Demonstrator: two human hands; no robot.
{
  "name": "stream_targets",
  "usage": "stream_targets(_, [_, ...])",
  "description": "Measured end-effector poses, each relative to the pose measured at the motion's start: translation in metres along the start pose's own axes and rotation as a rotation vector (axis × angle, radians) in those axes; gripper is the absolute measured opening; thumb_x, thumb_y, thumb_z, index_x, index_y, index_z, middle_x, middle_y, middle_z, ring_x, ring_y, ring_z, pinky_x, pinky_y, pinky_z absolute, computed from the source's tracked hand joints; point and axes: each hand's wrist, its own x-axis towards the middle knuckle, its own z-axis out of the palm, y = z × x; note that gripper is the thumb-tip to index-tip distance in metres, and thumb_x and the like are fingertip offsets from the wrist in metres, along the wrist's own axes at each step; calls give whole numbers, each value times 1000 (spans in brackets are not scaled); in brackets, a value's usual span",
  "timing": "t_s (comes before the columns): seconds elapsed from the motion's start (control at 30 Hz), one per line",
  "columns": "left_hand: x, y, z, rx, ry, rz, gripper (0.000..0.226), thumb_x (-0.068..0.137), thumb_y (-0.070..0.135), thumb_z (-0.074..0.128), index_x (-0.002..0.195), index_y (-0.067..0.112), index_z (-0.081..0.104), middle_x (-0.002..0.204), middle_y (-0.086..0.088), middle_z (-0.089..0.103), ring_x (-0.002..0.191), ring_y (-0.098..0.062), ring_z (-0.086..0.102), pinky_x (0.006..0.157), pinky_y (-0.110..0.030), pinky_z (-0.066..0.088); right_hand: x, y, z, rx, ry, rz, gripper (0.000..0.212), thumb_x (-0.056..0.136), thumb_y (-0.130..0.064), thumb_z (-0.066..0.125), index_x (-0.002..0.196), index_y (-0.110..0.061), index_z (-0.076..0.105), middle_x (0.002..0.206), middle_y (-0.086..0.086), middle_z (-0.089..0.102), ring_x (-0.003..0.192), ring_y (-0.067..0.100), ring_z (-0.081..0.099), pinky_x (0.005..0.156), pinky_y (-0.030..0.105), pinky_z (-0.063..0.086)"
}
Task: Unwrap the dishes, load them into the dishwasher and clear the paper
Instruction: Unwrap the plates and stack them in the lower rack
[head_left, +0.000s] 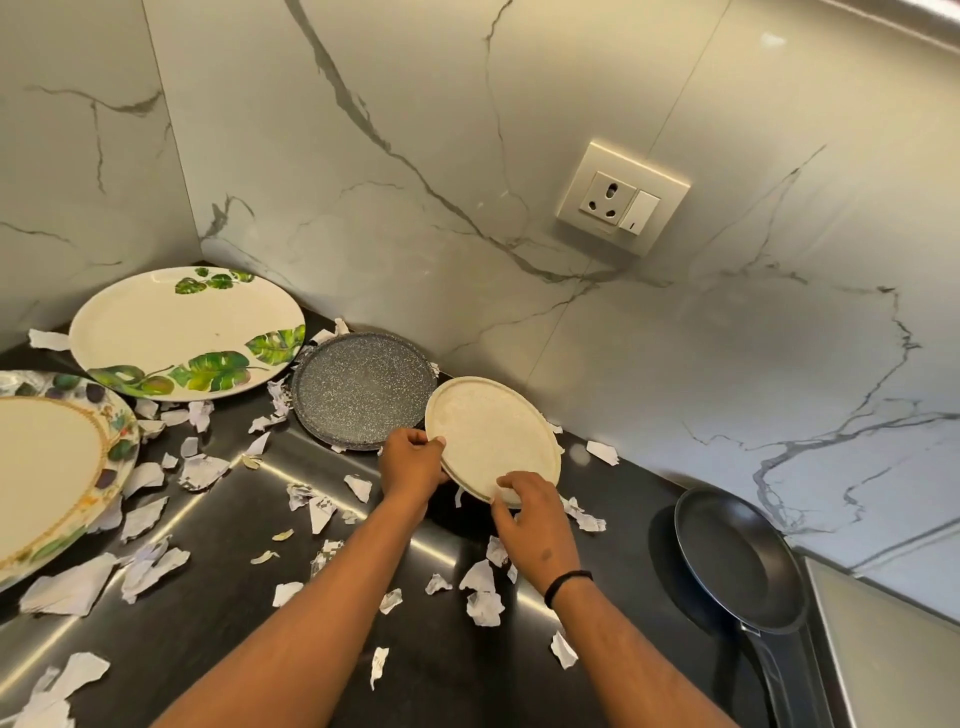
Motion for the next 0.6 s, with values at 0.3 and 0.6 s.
stream_targets(0.3, [-22, 32, -31, 29, 53, 172, 9, 94, 12, 64, 103, 10, 62, 101, -6, 65, 90, -23, 64, 62, -32, 53, 2, -21, -36, 98, 180, 58, 49, 101, -31, 56, 148, -20, 45, 163, 2, 26, 151, 23, 20, 123, 43, 22])
stream_targets(0.6, [-51, 34, -33, 46, 17, 231, 9, 99, 12, 56, 100, 9, 65, 92, -3, 64, 75, -11, 57, 58, -25, 44, -9, -32, -75, 561, 403, 324, 52, 97, -5, 55, 146, -15, 42, 139, 6, 48, 126, 26, 48, 107, 44, 45])
